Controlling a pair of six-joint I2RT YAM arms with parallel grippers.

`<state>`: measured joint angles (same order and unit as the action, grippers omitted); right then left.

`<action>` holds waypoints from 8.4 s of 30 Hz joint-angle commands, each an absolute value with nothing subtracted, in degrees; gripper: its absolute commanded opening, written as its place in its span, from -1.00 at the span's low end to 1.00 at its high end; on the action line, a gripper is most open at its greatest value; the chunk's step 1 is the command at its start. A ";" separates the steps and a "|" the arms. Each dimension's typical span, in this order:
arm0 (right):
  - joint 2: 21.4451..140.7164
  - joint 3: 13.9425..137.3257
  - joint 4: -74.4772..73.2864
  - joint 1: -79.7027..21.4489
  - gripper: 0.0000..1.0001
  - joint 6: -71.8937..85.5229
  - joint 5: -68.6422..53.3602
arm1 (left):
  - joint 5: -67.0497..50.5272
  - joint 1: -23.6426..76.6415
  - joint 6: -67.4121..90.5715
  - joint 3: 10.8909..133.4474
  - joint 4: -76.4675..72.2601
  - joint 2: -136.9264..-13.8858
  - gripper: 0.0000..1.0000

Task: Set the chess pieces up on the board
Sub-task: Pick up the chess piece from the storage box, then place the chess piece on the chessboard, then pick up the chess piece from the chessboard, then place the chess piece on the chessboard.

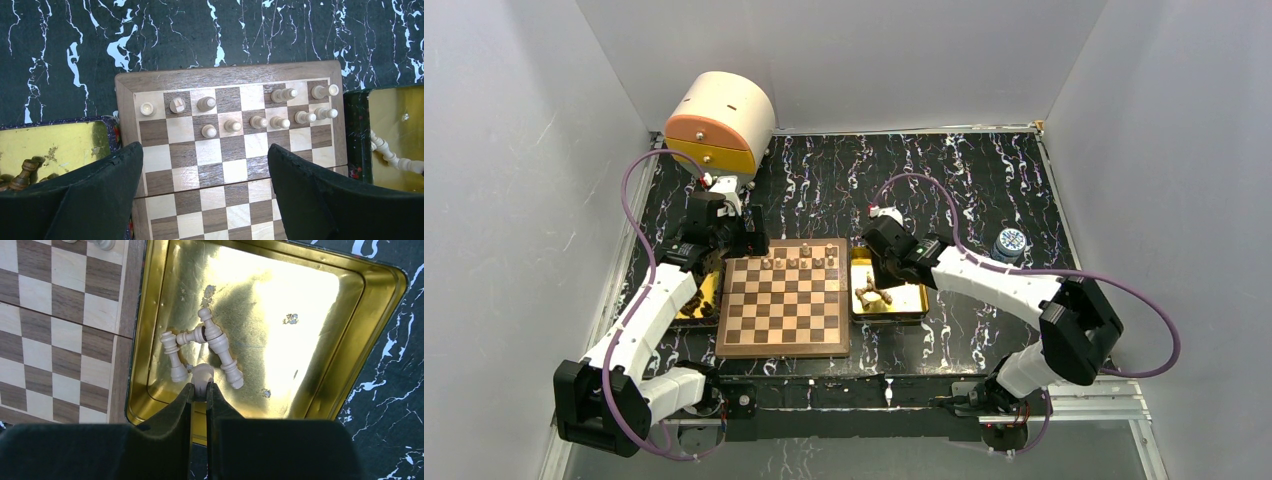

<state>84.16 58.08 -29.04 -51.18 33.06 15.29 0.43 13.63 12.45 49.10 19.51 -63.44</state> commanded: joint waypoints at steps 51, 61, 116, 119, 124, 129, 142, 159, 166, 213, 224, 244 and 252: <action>94.11 74.52 -27.88 -60.95 -0.08 28.61 12.59 | -4.18 13.72 13.36 52.22 21.75 -63.82 0.52; 85.74 66.08 -25.18 -55.85 -0.04 27.61 11.44 | -12.46 17.49 14.48 56.33 25.95 -68.69 0.28; 73.27 49.22 -20.39 -39.69 -0.04 27.77 5.02 | -3.59 45.60 10.55 57.11 22.59 -87.98 -0.33; 73.51 49.21 -20.26 -39.68 -0.04 27.77 4.79 | -4.27 45.66 10.55 57.11 22.59 -88.11 -0.33; 73.82 49.30 -20.12 -39.73 -0.04 27.77 4.72 | -4.63 45.68 10.55 57.00 22.63 -88.22 -0.35; 74.08 49.36 -19.96 -39.62 -0.04 27.77 4.51 | -5.23 45.72 10.63 57.33 23.39 -87.89 -0.34; 74.17 49.71 -19.92 -39.62 -0.04 27.86 3.97 | -3.85 45.98 11.19 57.44 23.96 -86.00 -0.63; 72.20 47.96 -18.60 -39.69 0.41 28.90 2.94 | 6.99 41.25 15.64 71.89 30.09 -84.43 -0.77; 71.22 47.05 -17.76 -39.64 0.55 29.19 1.77 | 5.57 34.63 15.11 74.47 28.87 -87.89 -0.79; 71.09 46.97 -17.22 -39.65 0.64 28.52 2.82 | 0.80 32.96 12.57 76.47 26.35 -102.46 -0.80; 70.91 47.81 -17.95 -39.68 0.65 28.30 3.06 | 0.53 32.95 12.48 77.05 28.21 -102.74 -0.79; 69.80 47.81 -18.49 -39.64 0.66 28.96 3.04 | 1.26 32.87 11.78 76.88 27.69 -103.35 -0.71; 69.90 47.96 -18.30 -39.66 0.67 28.74 3.29 | 1.71 32.87 11.70 76.85 27.54 -103.29 -0.57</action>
<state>71.29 46.15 -19.49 -39.81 28.69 2.66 0.97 33.10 12.36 76.25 27.07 -103.85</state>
